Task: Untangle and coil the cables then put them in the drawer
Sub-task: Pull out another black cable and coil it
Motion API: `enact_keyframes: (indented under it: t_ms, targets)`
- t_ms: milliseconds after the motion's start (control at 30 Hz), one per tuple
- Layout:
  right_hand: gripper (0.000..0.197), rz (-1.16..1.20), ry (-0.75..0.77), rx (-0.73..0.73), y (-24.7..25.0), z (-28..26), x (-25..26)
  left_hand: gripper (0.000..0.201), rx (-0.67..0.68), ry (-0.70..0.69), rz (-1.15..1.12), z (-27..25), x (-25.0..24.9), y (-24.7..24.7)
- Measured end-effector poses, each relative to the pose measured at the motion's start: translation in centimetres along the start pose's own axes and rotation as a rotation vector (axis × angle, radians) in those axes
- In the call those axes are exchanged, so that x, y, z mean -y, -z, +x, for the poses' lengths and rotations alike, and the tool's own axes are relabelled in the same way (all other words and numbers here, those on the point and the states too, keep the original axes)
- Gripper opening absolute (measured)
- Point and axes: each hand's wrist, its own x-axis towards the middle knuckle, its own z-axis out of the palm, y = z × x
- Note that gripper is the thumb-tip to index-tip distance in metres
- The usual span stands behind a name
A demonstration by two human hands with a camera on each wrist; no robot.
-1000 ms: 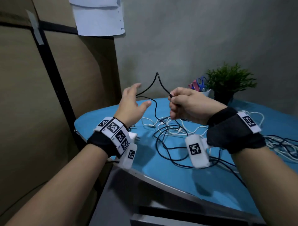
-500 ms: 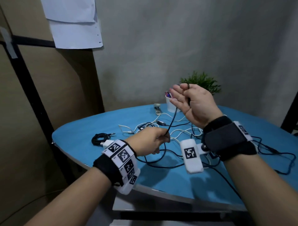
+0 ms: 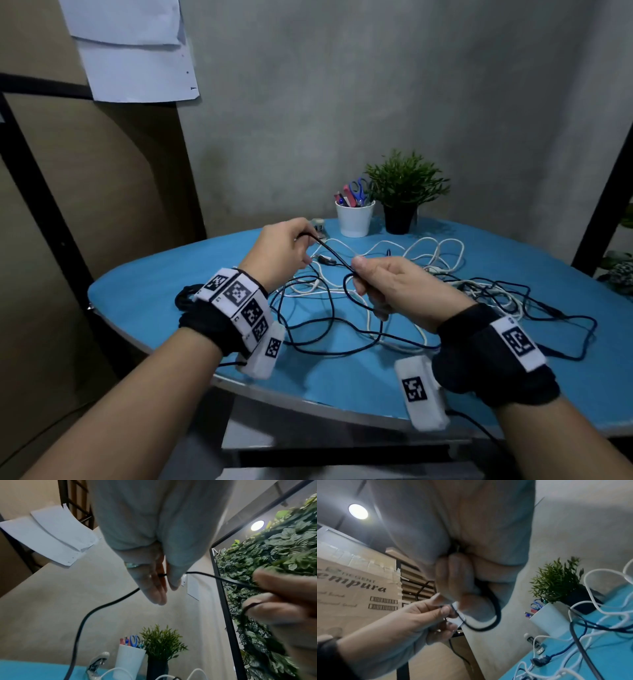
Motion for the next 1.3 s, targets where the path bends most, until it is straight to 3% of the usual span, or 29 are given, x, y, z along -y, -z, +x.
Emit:
enact_keyframes:
  t_ms: [67, 200, 300, 400, 467, 500, 567, 667, 800, 900, 1100, 1300]
  targets:
    - [0.039, 0.218, 0.042, -0.028, 0.1, 0.0, 0.3, 0.019, 0.052, 0.079, -0.068, -0.2, 0.6, -0.5]
    - [0.031, 0.612, 0.136, -0.152, 0.8, 0.7, 1.3, 0.017, 0.270, 0.130, 0.028, -1.6, 1.5, -2.0]
    - [0.029, 0.820, 0.192, -0.187, 0.8, 1.4, 1.7, 0.016, 0.418, 0.050, 0.096, -3.0, 1.5, -3.5]
    - [0.025, 0.965, 0.230, -0.278, 0.3, 2.5, 1.4, 0.018, 0.464, -0.079, 0.197, -3.7, 1.2, -4.3]
    - [0.021, 0.882, 0.226, -0.376, 0.2, 3.4, 0.6, 0.019, 0.493, -0.175, 0.288, -4.0, 1.0, -4.3]
    - [0.021, 0.729, 0.228, -0.426, 0.1, 3.6, 0.3, 0.019, 0.491, -0.218, 0.341, -4.0, 0.9, -4.2]
    - [0.021, 0.215, 0.207, -0.486, 0.0, 3.9, -0.8, 0.019, 0.425, -0.267, 0.397, -3.6, 0.8, -3.6]
    - [0.018, -0.357, 0.077, -0.387, 0.0, 3.8, -2.3, 0.017, 0.249, -0.277, 0.404, -2.7, 0.5, -2.3]
    - [0.020, -0.378, -0.029, -0.219, -0.6, 3.3, -2.2, 0.015, 0.100, -0.310, 0.402, -1.7, 0.0, -1.1]
    - [0.027, -0.386, -0.011, -0.188, -0.6, 3.0, -2.1, 0.013, 0.003, -0.288, 0.341, -0.8, -0.3, -0.4]
    - [0.039, -0.047, 0.007, -0.068, -0.3, 2.1, -2.4, 0.013, 0.082, -0.117, 0.368, -0.7, -0.1, -1.3]
    - [0.037, 0.679, 0.051, -0.342, 1.6, 1.9, -0.4, 0.013, 0.286, 0.021, 0.354, -2.0, 1.7, -3.5]
